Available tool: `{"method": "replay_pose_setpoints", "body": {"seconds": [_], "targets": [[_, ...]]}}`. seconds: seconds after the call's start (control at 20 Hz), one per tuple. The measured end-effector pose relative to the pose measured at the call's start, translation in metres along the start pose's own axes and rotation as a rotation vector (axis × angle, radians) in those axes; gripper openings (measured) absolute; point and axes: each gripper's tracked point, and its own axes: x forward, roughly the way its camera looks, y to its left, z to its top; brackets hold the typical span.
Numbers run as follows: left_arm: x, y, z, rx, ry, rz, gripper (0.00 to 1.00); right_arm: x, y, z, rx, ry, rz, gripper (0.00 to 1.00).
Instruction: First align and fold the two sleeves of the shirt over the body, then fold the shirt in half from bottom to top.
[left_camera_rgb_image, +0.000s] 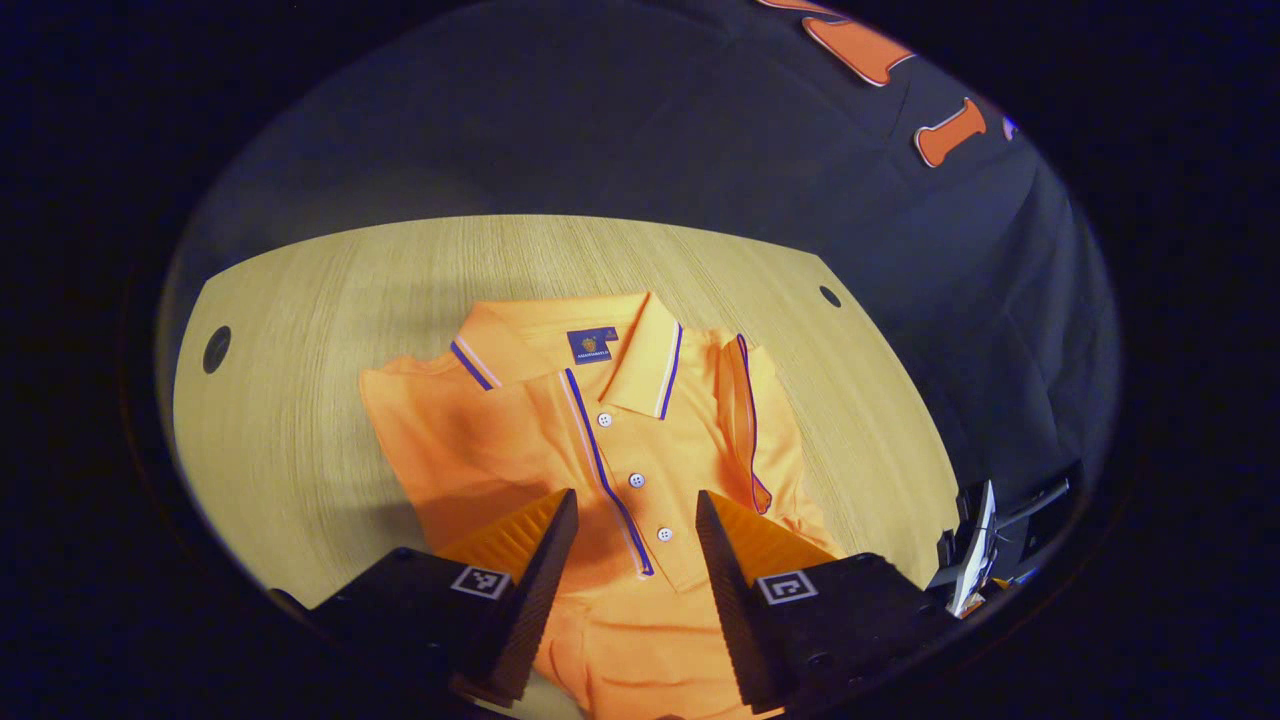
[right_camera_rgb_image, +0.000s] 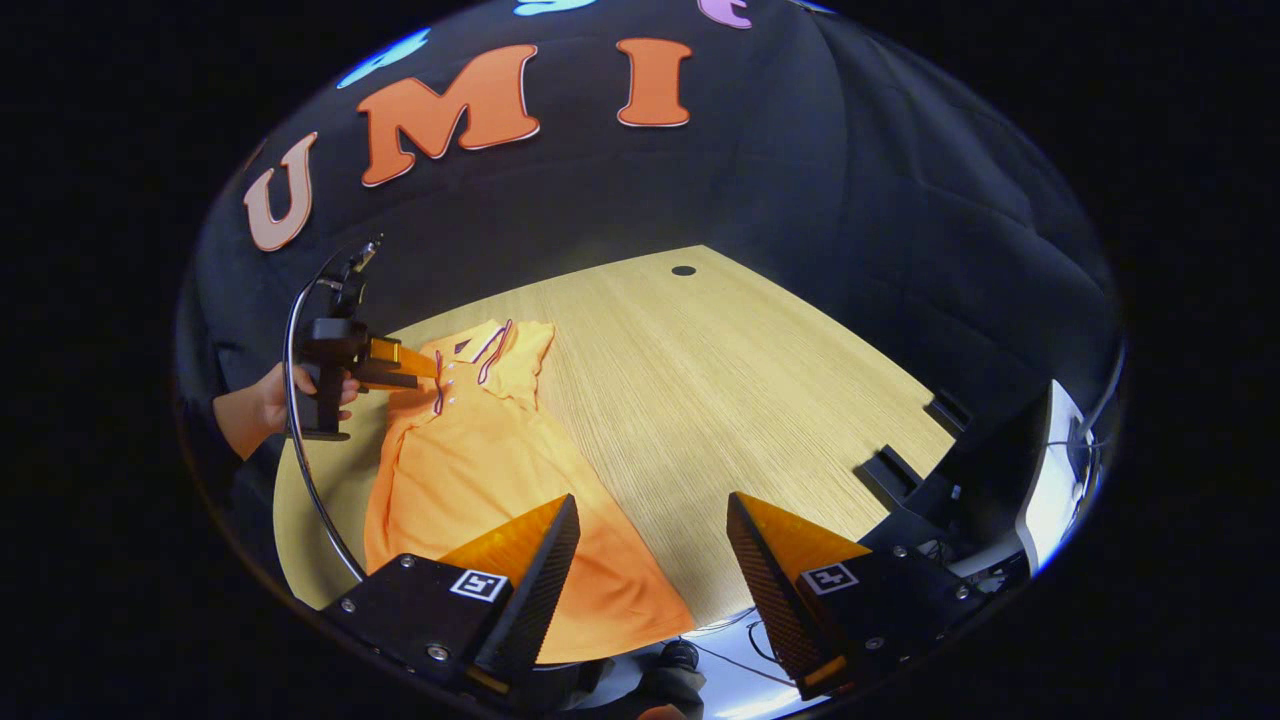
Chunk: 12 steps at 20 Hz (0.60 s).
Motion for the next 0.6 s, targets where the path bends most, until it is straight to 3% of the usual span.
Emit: {"method": "replay_pose_setpoints", "body": {"seconds": [0.05,0.1,0.2,0.6], "targets": [[-0.007,0.0,-0.002,-0.005,-0.018,0.01,0.75,0.002,-0.001,0.001,-0.013,-0.001,0.013,0.91],[-0.016,0.001,-0.004,0.0,-0.036,0.026,0.87,0.004,-0.002,0.0,-0.025,0.004,0.026,0.91],[-0.036,0.005,-0.014,0.008,-0.069,0.062,0.96,0.007,-0.003,-0.005,-0.047,0.015,0.058,0.91],[-0.135,0.0,-0.063,-0.037,-0.275,0.182,0.96,0.016,-0.009,-0.034,-0.147,0.065,0.201,0.91]]}}
